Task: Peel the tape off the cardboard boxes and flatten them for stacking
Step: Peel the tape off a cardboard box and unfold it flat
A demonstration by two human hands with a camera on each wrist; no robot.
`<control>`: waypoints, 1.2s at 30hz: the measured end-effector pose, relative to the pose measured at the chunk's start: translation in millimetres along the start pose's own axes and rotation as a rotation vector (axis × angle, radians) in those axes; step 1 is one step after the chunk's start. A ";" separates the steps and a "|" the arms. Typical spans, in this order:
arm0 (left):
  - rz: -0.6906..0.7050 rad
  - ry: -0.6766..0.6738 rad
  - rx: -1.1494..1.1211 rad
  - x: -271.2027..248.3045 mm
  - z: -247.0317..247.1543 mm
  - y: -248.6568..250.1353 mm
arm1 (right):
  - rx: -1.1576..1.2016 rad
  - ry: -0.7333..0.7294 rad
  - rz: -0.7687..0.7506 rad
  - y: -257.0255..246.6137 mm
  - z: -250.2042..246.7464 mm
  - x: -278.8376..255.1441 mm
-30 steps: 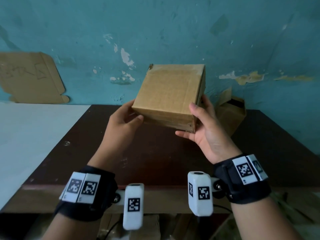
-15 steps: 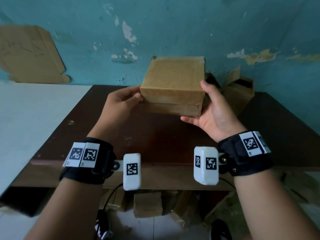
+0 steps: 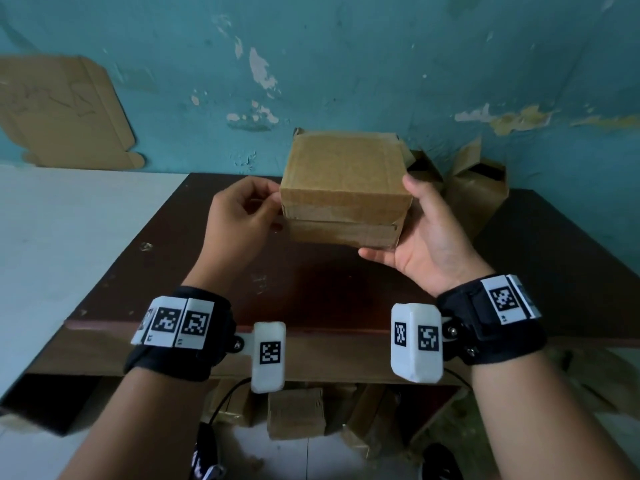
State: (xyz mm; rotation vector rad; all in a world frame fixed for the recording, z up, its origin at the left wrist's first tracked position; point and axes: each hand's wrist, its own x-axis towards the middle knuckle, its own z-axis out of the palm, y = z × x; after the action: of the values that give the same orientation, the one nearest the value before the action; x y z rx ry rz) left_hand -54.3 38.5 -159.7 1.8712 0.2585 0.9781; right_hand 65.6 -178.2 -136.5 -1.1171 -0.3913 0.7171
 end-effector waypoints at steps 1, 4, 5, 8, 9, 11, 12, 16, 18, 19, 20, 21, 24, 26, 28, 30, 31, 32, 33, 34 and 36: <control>0.002 -0.003 -0.003 -0.1 -0.1 0.4 | 0.007 -0.004 -0.003 -0.3 0.6 -0.1; 0.000 -0.011 -0.019 -0.7 -2.1 2.3 | 0.017 -0.009 -0.010 -0.3 1.2 0.4; 0.000 -0.017 -0.030 -0.9 -3.3 3.0 | 0.019 -0.012 -0.011 -0.4 1.5 0.3; 0.005 -0.051 -0.074 -3.2 -8.4 5.6 | 0.027 -0.022 -0.008 -0.1 2.1 0.8; 0.011 -0.062 -0.085 -3.8 -10.2 6.2 | 0.031 -0.026 -0.007 -0.2 2.8 0.7; 0.018 -0.079 -0.102 -4.8 -13.5 6.9 | 0.038 -0.033 -0.007 -0.3 3.9 1.1; 0.017 -0.080 -0.109 -5.2 -14.8 6.8 | 0.039 -0.036 -0.007 -0.1 4.3 1.2; 0.026 -0.071 -0.109 -5.0 -17.6 5.3 | 0.035 -0.033 0.001 1.6 6.1 1.7; 0.028 -0.064 -0.098 -4.7 -17.8 4.7 | 0.032 -0.030 0.006 2.8 7.4 2.3; 0.024 -0.057 -0.088 -4.4 -17.9 4.1 | 0.029 -0.028 0.010 3.6 8.7 2.4; 0.017 -0.045 -0.081 -4.1 -18.0 3.4 | 0.024 -0.027 0.014 4.8 9.9 2.7; 0.008 -0.030 -0.078 -4.0 -18.2 2.7 | 0.017 -0.028 0.017 6.3 11.6 3.0; 0.010 0.030 -0.051 -5.4 -18.8 2.0 | -0.014 -0.020 0.016 11.7 18.0 4.0; 0.016 0.070 -0.006 -6.1 -19.2 1.2 | -0.026 -0.008 0.018 14.7 22.3 4.9; 0.014 0.094 0.028 -6.5 -19.1 1.0 | -0.028 0.003 0.024 16.3 25.3 6.0; 0.005 0.102 0.052 -6.8 -17.8 1.4 | -0.022 0.012 0.029 16.8 26.6 6.8; 0.005 0.102 0.069 -6.9 -17.0 2.3 | -0.020 0.016 0.030 16.9 26.9 7.1; 0.010 0.097 0.083 -7.2 -16.2 3.5 | -0.019 0.020 0.029 17.0 26.9 7.4; 0.014 0.088 0.085 -7.3 -15.9 4.3 | -0.017 0.025 0.027 17.1 26.7 7.5; 0.018 0.076 0.077 -7.4 -15.8 5.2 | -0.017 0.029 0.023 17.0 26.4 7.6; 0.027 0.054 0.062 -7.1 -16.7 6.2 | -0.021 0.033 0.014 16.2 25.1 7.9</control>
State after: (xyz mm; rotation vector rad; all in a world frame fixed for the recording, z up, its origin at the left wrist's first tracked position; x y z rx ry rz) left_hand -72.5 42.5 -154.8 1.9110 0.2993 1.0502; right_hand 50.5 -151.7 -141.6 -1.1510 -0.3642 0.7072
